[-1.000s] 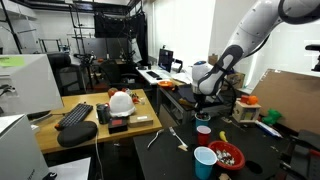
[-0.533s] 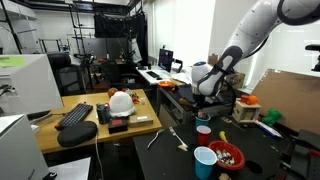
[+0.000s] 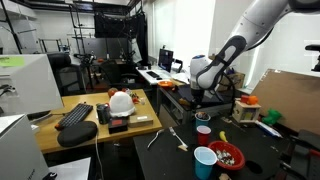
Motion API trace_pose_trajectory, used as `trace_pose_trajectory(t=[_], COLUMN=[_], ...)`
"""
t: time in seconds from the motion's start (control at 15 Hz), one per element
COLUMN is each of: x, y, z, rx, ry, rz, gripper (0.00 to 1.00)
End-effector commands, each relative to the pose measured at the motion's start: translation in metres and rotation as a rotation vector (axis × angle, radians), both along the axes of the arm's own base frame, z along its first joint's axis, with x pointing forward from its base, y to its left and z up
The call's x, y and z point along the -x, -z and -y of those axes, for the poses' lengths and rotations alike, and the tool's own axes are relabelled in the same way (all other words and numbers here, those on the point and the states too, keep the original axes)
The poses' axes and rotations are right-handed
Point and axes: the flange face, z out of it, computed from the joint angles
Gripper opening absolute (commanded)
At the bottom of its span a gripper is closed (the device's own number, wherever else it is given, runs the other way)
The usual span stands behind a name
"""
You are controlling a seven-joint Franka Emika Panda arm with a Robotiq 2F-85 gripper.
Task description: Put all the South Park toys in the green cup
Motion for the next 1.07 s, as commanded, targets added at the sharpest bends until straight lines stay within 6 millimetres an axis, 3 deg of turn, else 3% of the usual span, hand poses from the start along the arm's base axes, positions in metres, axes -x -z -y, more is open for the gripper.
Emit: trace_pose_trajectory(t=[0.0, 0.47, 1.0], x=[0.025, 0.064, 0.117], y=[-0.050, -0.127, -0.188], z=[-0.006, -0.018, -0.033], rx=[-0.014, -0.023, -0.057], ry=[0.008, 0.021, 0.024], rz=[-0.063, -0.133, -0.140], gripper=[1.00, 1.00, 1.00])
